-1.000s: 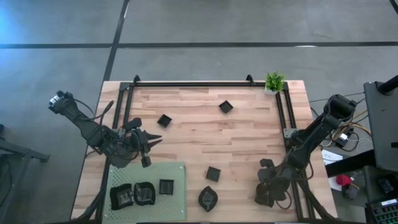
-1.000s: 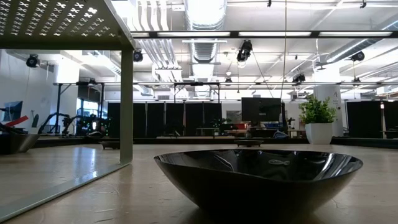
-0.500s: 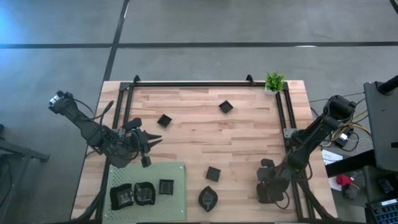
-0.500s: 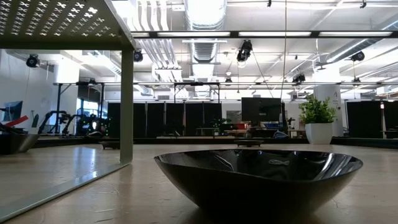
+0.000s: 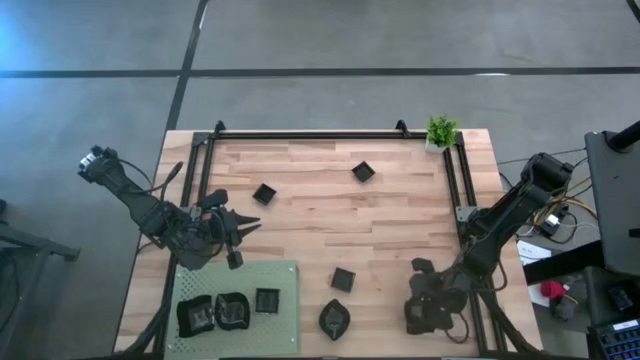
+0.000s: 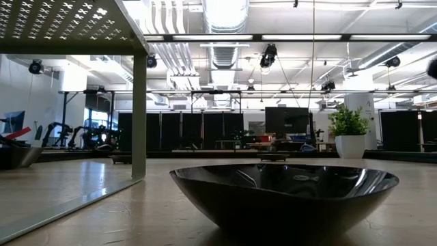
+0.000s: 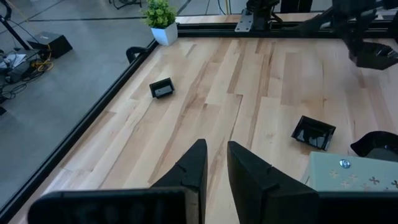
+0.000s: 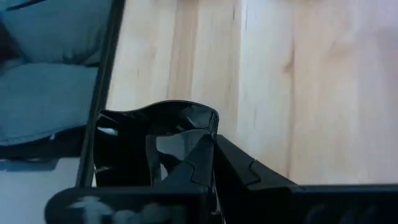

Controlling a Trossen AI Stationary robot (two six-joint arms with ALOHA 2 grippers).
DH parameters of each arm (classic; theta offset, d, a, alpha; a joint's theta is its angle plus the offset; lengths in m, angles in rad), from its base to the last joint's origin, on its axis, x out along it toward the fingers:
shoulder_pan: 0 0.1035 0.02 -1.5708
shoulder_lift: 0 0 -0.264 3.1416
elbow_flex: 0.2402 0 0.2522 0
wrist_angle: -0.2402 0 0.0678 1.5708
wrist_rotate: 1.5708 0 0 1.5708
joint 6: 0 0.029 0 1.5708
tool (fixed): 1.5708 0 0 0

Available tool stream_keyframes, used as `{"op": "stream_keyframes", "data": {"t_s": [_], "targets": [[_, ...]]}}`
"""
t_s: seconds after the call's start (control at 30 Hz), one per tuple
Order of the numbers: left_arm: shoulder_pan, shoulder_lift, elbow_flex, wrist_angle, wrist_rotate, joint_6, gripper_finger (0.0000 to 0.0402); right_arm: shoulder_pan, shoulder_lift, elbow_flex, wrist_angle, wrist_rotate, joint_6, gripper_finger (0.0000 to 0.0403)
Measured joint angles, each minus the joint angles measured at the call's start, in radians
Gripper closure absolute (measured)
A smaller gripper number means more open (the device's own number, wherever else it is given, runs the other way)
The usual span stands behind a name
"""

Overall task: Pick & Place Mini shaped plates
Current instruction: Stack the black distorted square plate on top of the other black distorted square plate on the shelf

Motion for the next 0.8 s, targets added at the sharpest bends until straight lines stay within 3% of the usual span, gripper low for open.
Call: {"op": "stream_keyframes", "data": {"t_s": [0.23,0.47,0.63,0.8], "targets": [[0.000,0.000,0.000,0.000,0.000,0.000,0.0344,-0.093,-0.001,0.150,-0.242,0.107,-0.052,0.0395],[0.000,0.000,0.000,0.000,0.000,0.001,0.0344,-0.326,-0.001,0.232,-0.282,0.100,-0.257,0.0395],[0.000,0.000,0.000,0.000,0.000,-0.008,0.0344,-0.543,-0.001,0.271,-0.277,0.040,-0.379,0.0395],[0.000,0.000,0.000,0.000,0.000,-0.008,0.0344,-0.773,0.050,0.306,-0.215,-0.106,-0.521,0.0395]]}}
